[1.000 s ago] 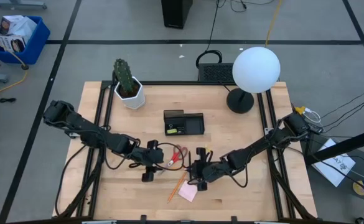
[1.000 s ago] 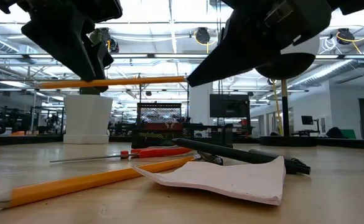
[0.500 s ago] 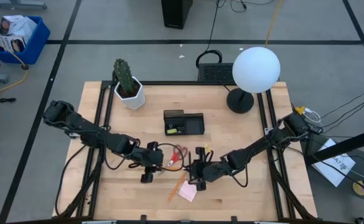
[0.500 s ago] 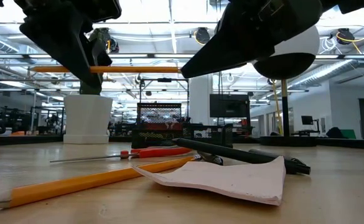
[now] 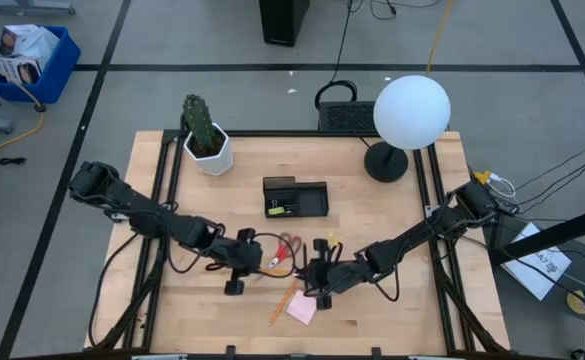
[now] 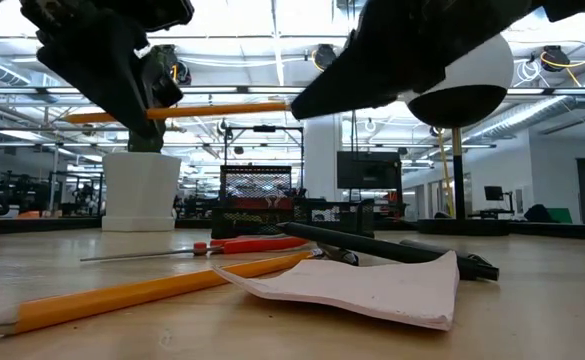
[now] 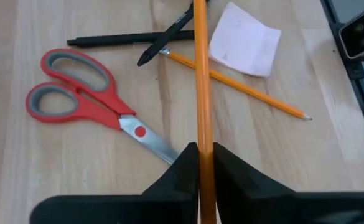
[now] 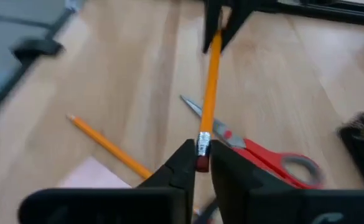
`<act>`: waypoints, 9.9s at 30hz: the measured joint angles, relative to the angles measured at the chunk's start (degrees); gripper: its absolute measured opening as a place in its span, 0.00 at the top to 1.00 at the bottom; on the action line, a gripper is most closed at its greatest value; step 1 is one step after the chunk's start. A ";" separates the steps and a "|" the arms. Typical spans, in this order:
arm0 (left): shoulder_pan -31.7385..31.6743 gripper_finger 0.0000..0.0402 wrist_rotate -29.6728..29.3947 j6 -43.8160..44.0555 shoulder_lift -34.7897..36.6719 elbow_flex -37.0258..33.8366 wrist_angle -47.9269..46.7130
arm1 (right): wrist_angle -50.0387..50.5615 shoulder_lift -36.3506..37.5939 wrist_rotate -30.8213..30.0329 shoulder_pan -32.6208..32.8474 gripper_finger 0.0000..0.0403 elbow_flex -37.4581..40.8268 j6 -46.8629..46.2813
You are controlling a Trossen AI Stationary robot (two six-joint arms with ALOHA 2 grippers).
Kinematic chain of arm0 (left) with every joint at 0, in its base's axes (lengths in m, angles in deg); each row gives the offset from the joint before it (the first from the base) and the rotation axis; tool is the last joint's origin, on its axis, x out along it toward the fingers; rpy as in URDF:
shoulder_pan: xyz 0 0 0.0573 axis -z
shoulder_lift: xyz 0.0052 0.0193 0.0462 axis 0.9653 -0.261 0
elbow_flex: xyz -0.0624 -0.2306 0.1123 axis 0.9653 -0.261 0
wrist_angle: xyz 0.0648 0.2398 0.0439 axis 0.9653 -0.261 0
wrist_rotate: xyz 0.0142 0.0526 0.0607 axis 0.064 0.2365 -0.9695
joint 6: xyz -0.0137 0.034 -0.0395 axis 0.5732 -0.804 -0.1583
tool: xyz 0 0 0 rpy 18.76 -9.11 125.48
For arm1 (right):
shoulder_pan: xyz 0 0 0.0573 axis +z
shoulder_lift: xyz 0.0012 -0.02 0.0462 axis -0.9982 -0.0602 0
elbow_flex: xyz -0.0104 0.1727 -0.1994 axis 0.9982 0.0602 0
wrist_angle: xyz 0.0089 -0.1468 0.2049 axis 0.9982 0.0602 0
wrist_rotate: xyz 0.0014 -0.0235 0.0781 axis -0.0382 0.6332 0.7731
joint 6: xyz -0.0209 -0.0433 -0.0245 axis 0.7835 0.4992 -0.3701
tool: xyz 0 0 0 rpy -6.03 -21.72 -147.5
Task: Pick and place office supplies into organizer
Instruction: Put the top orange pencil into the top left of the desk organizer, then put the middle black pen into the top left of the desk organizer
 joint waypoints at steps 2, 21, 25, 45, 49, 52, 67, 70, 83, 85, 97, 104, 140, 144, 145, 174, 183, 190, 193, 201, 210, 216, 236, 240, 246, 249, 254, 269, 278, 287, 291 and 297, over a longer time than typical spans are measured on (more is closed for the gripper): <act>0.35 0.92 -0.58 0.02 0.00 0.00 0.38 | -2.19 -0.02 0.73 0.03 0.85 0.00 -0.37; 9.43 0.94 -14.34 -2.19 0.09 -0.78 4.91 | -6.97 5.54 -15.30 5.61 0.68 1.01 8.70; 11.03 0.94 -15.53 -3.04 0.74 -4.73 16.37 | -12.53 6.99 -18.79 8.41 0.70 4.12 10.92; 5.84 0.95 -15.00 -2.27 1.25 -23.82 68.16 | -49.28 2.32 -4.15 -0.52 0.71 16.06 10.89; 5.86 0.95 -14.99 -2.16 1.25 -23.89 68.39 | -49.24 1.66 -2.16 -2.24 0.71 13.53 11.42; 5.93 0.95 -14.98 -2.18 1.25 -23.89 69.01 | -50.30 1.68 -0.18 -3.76 0.71 12.46 13.27; 6.28 0.95 -14.61 -2.31 1.25 -23.89 68.79 | -51.41 1.70 8.12 -5.81 0.73 9.62 14.04; 6.24 0.95 -14.61 -2.33 1.25 -23.89 68.77 | -52.42 1.69 8.20 -5.81 0.74 9.62 13.93; 6.02 0.95 -14.60 -2.14 1.22 -23.89 68.13 | -53.51 1.70 8.48 -5.84 0.87 9.62 14.30; 6.04 0.95 -14.67 -1.74 1.22 -23.89 68.15 | -53.49 1.70 9.90 -5.84 0.94 9.62 14.28; 4.19 0.75 -18.50 5.61 2.08 -23.87 63.53 | -52.59 1.70 7.44 -5.77 0.96 9.66 16.74; 1.83 0.55 -18.10 7.52 7.05 -23.80 51.24 | -47.92 3.30 0.49 -4.84 0.96 9.66 17.31; 1.82 0.40 -18.46 11.11 12.57 -23.85 33.86 | -10.42 7.91 -17.48 -20.60 0.96 -4.63 17.09; 1.82 0.40 -18.20 11.17 12.57 -23.85 33.86 | -6.15 7.80 -17.33 -22.10 0.96 -4.61 13.85; 1.82 0.40 -18.16 11.17 12.57 -23.85 33.86 | -6.06 7.80 -17.33 -22.43 0.96 -4.61 13.58; 2.24 0.40 -18.11 11.83 12.55 -23.85 31.11 | -5.75 7.17 -5.78 -16.22 0.87 -2.99 5.40; 2.26 0.40 -18.04 12.86 12.55 -23.85 30.98 | 6.20 7.19 -5.09 -5.49 0.87 -2.99 -9.95; 2.24 0.40 -18.06 12.66 12.55 -23.85 31.00 | 18.66 6.79 0.71 -0.69 0.87 -2.99 -27.78; 2.24 0.40 -18.06 12.67 12.55 -23.85 31.11 | 22.08 6.32 3.82 0.85 0.87 -2.97 -32.11; 2.25 0.40 -18.03 12.70 12.55 -23.85 31.30 | 19.92 6.23 8.56 3.37 0.84 -2.99 -35.36; 2.74 0.40 -17.89 12.70 12.55 -23.85 31.26 | 19.06 -2.61 11.97 3.72 0.78 -2.99 -36.04; 2.94 0.40 -17.91 12.49 12.55 -23.85 31.30 | 18.73 -2.49 12.68 2.71 0.77 -2.97 -41.83; 3.48 0.40 -17.93 12.62 12.55 -23.85 31.40 | 11.25 -0.94 15.76 4.74 0.73 -2.99 -44.16; 3.48 0.40 -18.01 12.64 12.55 -23.85 31.46 | 17.65 -0.82 15.46 4.14 0.70 -3.87 -44.62; 3.48 0.40 -18.11 12.66 12.55 -23.86 31.46 | 28.97 -1.22 15.50 1.92 0.71 -3.85 -48.77; 3.48 0.40 -18.11 12.64 12.55 -23.85 31.46 | 26.99 -1.26 15.37 1.66 0.73 -3.85 -46.88; 3.48 0.40 -18.11 12.51 12.55 -23.85 31.39 | 25.29 -1.24 13.97 1.69 0.73 -4.00 -45.69; 3.48 0.40 -18.33 12.51 12.55 -23.87 31.87 | 46.50 -13.25 9.54 4.78 0.73 -27.42 -41.00; 3.85 0.40 -18.09 13.03 12.55 -23.87 31.15 | 58.87 -16.20 7.76 4.01 0.73 -31.74 -42.15; 4.12 0.40 -18.01 12.68 12.55 -23.87 31.02 | 58.85 -16.22 7.78 3.56 0.73 -30.77 -41.38; 4.12 0.40 -18.02 12.66 12.55 -23.87 31.02 | 57.08 -16.22 7.96 3.56 0.73 -28.65 -41.61; 4.12 0.40 -18.04 12.64 12.55 -23.87 31.02 | 53.24 -16.11 7.94 3.56 0.73 -26.92 -41.61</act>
